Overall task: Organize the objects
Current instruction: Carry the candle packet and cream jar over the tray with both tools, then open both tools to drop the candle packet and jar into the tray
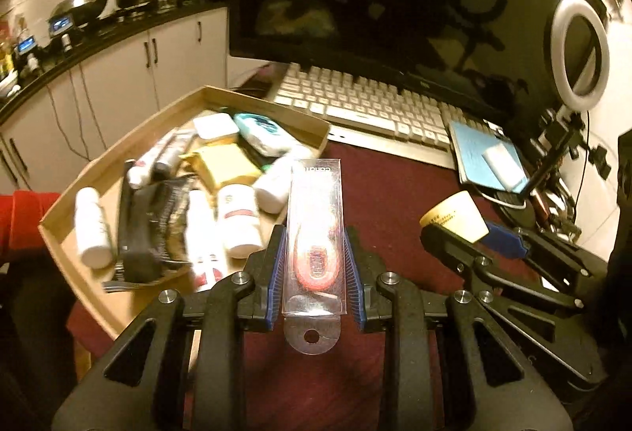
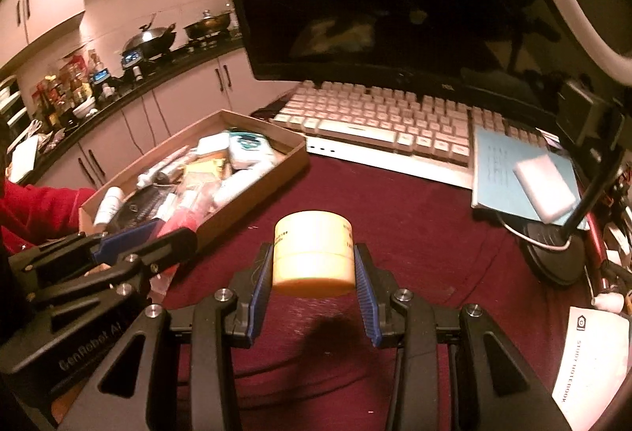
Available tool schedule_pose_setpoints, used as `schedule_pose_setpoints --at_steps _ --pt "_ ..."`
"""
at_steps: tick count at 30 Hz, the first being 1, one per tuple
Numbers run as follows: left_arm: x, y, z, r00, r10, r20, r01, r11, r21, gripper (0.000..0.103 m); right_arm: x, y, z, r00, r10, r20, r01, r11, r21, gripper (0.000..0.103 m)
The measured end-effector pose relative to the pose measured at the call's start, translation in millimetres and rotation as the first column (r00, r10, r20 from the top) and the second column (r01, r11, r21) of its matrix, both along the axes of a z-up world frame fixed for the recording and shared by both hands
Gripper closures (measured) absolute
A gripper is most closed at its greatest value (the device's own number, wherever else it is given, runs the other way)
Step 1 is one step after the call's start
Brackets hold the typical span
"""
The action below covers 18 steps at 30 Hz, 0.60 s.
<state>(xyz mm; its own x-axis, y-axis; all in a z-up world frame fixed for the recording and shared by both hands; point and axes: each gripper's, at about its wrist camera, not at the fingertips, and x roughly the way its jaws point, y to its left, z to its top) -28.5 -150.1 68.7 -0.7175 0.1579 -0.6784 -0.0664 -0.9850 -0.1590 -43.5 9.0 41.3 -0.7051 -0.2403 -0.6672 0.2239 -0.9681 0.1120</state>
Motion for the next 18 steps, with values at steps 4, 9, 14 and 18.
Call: schedule_pose_setpoints --at_steps 4,9,14,18 --pt "3.3 -26.5 5.9 0.999 0.051 -0.013 -0.051 0.999 0.015 0.076 -3.1 -15.1 3.0 0.999 0.041 0.000 -0.041 0.999 -0.012 0.063" --pt "-2.9 -59.2 8.2 0.993 0.114 -0.012 -0.114 0.993 0.039 0.076 -19.2 -38.4 3.4 0.993 0.113 0.019 -0.112 0.992 -0.050 0.063" --pt "-23.5 -85.6 3.7 0.988 0.152 0.023 -0.153 0.987 0.053 0.076 -50.6 -64.4 0.1 0.986 0.160 0.039 -0.157 0.985 -0.075 0.063" --pt "-40.4 -94.2 -5.1 0.985 0.167 0.050 -0.169 0.985 0.037 0.076 -80.5 -86.8 -3.8 0.980 0.190 0.062 -0.184 0.979 -0.085 0.063"
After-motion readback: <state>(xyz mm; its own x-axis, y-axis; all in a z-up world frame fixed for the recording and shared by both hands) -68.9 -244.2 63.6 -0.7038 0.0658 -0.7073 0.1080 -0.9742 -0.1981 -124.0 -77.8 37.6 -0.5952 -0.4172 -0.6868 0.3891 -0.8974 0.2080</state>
